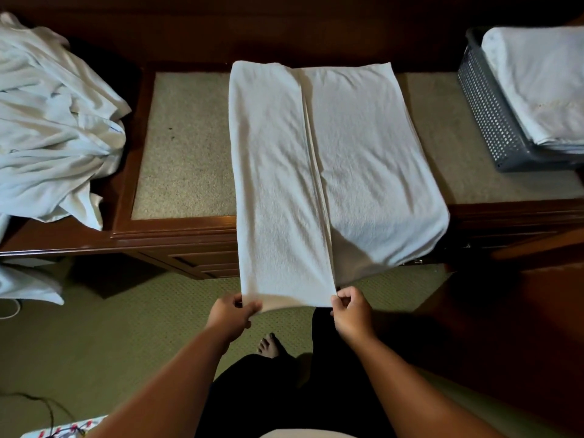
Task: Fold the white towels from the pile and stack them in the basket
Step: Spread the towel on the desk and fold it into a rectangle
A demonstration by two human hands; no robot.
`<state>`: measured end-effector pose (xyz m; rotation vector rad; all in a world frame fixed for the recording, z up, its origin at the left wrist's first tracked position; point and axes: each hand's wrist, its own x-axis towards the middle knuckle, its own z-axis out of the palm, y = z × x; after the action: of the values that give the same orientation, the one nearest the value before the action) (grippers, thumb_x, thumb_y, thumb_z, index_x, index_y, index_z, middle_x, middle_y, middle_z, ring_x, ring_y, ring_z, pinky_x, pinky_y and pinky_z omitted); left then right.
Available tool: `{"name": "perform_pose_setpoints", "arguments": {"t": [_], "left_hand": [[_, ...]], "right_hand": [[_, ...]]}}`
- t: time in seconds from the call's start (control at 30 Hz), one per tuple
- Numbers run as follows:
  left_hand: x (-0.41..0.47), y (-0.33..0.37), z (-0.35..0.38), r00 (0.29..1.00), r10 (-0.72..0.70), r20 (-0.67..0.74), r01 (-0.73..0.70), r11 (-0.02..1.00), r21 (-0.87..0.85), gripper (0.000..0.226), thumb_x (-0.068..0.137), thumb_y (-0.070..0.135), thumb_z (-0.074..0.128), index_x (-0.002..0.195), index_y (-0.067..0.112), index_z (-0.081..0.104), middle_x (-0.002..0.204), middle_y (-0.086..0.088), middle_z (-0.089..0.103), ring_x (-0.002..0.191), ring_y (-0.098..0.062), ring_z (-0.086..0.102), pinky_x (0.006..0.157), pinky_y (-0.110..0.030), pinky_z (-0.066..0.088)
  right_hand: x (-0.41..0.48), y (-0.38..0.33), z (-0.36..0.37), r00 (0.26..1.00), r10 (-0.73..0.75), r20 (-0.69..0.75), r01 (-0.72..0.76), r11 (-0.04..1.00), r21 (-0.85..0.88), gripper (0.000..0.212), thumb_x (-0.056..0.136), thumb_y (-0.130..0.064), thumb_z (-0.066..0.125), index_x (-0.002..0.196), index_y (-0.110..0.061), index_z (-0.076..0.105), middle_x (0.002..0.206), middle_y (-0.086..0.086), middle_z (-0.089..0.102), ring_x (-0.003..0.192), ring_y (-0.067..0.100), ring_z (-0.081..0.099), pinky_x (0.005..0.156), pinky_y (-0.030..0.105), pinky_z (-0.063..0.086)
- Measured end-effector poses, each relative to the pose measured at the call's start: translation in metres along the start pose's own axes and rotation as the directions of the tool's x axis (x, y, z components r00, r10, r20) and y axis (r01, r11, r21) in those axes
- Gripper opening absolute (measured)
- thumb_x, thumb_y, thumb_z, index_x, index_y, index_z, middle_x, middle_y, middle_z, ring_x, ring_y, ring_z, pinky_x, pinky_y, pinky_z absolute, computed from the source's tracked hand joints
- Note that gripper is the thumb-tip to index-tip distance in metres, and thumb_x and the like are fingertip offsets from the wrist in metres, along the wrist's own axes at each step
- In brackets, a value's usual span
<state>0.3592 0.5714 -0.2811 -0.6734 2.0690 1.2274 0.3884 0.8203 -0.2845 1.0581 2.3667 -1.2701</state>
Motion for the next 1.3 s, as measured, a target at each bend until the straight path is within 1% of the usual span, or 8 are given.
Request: {"name": "perform_pose_setpoints", "arguments": {"t": [0.1,0.2,0.4,0.53,0.67,0.9,1.07,1.3], "left_hand": [[0.009,-0.006,-0.009,0.995,-0.056,-0.084,0.077,0.957,0.278,0.028,0.090,0.029,0.070,0.114,0.015,0.067,0.102,-0.007,0.072,0.084,-0.024,0.067,0.072,-0.034,0.056],[0.013,0.007,-0.021,0.985,-0.012,-0.173,0.094,0.875,0.475,0.049,0.093,0.030,0.063,0.138,0.015,0.052,0.127,-0.011,0.062,0.105,-0.028,0.063,0.085,-0.037,0.052],[0.023,0.087,-0.029,0.725,0.663,-0.189,-0.360,0.599,0.715,0.051,0.084,0.017,0.068,0.133,0.016,0.055,0.138,-0.007,0.050,0.121,-0.033,0.050,0.098,-0.050,0.045],[0.060,0.132,-0.023,0.683,0.728,0.066,-0.450,0.348,0.823,0.051,0.093,0.027,0.055,0.142,0.015,0.050,0.156,-0.007,0.041,0.138,-0.028,0.042,0.108,-0.048,0.042],[0.092,0.146,-0.018,0.760,0.639,0.113,-0.381,0.299,0.875,0.065,0.097,0.041,0.032,0.151,0.007,0.040,0.162,-0.013,0.030,0.147,-0.031,0.035,0.121,-0.043,0.026],[0.121,0.180,-0.017,0.750,0.659,0.056,-0.350,0.323,0.879,0.076,0.098,0.050,0.038,0.156,0.003,0.027,0.165,-0.016,0.022,0.151,-0.031,0.025,0.123,-0.039,0.003],[0.161,0.216,-0.026,0.763,0.644,0.054,-0.353,0.345,0.870,0.079,0.099,0.055,0.035,0.157,0.004,0.025,0.166,-0.016,0.018,0.152,-0.030,0.020,0.123,-0.044,0.006],[0.258,0.304,-0.072,0.733,0.658,0.174,-0.431,0.251,0.867,0.073,0.097,0.052,0.036,0.155,0.009,0.032,0.163,-0.014,0.027,0.147,-0.034,0.035,0.119,-0.044,0.009]], "right_hand": [[0.005,-0.005,0.001,0.997,0.048,0.064,-0.040,0.991,-0.128,0.015,0.087,-0.003,0.062,0.092,-0.015,0.053,0.095,0.008,0.062,0.094,0.030,0.063,0.080,0.031,0.046],[0.010,-0.023,-0.002,0.990,-0.122,0.073,0.135,0.968,-0.212,0.020,0.087,-0.008,0.064,0.106,-0.012,0.057,0.106,0.007,0.055,0.098,0.027,0.060,0.090,0.036,0.048],[0.028,-0.096,0.000,0.699,-0.672,0.243,0.706,0.598,-0.379,0.038,0.086,-0.019,0.055,0.123,-0.013,0.060,0.130,0.009,0.053,0.118,0.028,0.051,0.099,0.040,0.045],[0.075,-0.144,0.011,0.613,-0.524,0.592,0.790,0.412,-0.454,0.064,0.102,-0.043,0.030,0.159,-0.018,0.017,0.168,0.004,0.000,0.154,0.021,-0.002,0.125,0.045,0.002],[0.134,-0.166,0.015,0.635,-0.545,0.547,0.767,0.364,-0.528,0.073,0.100,-0.056,0.025,0.160,-0.021,0.003,0.166,-0.001,-0.016,0.152,0.015,-0.015,0.121,0.042,-0.012],[0.206,-0.220,0.020,0.834,-0.485,0.265,0.515,0.509,-0.690,0.085,0.082,-0.055,0.055,0.147,-0.001,0.045,0.157,0.018,0.035,0.145,0.033,0.035,0.115,0.052,0.014],[0.231,-0.266,0.020,0.876,-0.417,0.240,0.460,0.578,-0.674,0.085,0.089,-0.048,0.054,0.158,-0.008,0.022,0.166,0.013,0.011,0.153,0.030,0.013,0.121,0.049,0.006],[0.288,-0.359,0.027,0.962,-0.253,0.107,0.274,0.894,-0.355,0.064,0.089,-0.047,0.060,0.140,-0.013,0.042,0.136,0.010,0.052,0.126,0.030,0.050,0.105,0.037,0.042]]}}
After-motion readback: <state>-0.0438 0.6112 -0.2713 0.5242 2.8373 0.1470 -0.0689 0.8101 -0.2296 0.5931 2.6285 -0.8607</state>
